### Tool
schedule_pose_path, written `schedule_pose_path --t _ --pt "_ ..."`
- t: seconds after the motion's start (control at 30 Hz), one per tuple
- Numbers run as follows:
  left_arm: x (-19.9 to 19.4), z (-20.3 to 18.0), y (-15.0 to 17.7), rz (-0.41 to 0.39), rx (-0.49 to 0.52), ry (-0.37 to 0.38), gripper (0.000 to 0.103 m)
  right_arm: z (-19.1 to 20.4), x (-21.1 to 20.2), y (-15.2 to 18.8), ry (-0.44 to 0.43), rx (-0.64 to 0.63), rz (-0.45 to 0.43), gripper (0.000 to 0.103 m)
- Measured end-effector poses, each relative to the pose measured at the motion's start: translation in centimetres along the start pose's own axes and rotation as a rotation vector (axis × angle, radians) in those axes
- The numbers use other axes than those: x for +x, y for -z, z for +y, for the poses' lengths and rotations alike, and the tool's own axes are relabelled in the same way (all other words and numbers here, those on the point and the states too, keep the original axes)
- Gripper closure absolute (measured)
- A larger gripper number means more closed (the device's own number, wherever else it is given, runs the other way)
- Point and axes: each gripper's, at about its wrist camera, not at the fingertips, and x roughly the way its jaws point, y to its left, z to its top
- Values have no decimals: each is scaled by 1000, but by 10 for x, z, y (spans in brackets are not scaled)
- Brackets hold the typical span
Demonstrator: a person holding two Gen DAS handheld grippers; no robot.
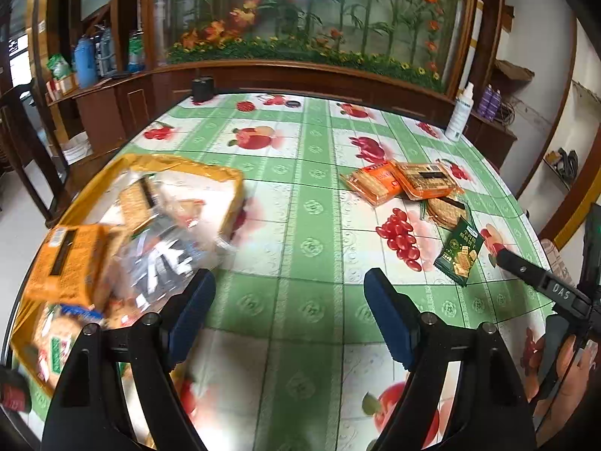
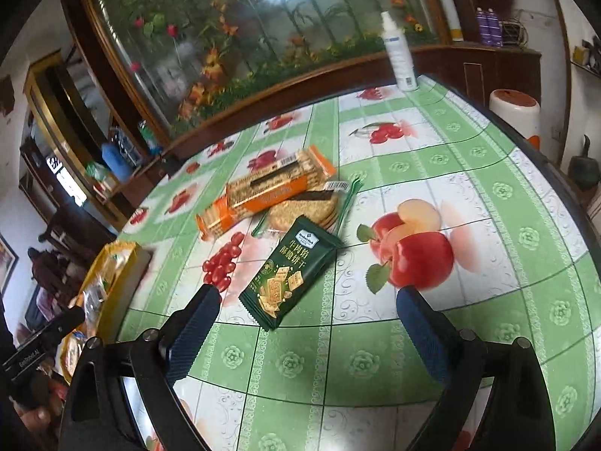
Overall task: Organize snacks
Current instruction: 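Grasp the orange soda-cracker pack with the left gripper while the right grasps the dark green snack bag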
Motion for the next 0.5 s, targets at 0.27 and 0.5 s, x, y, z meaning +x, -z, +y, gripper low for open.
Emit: schedule_pose_path --t 0.27,0.5 --pt "70 -52 -61 14 236 72 21 23 43 -7 90 -60 103 6" --pt "137 -96 -81 98 540 125 21 42 70 -10 174 -141 157 6"
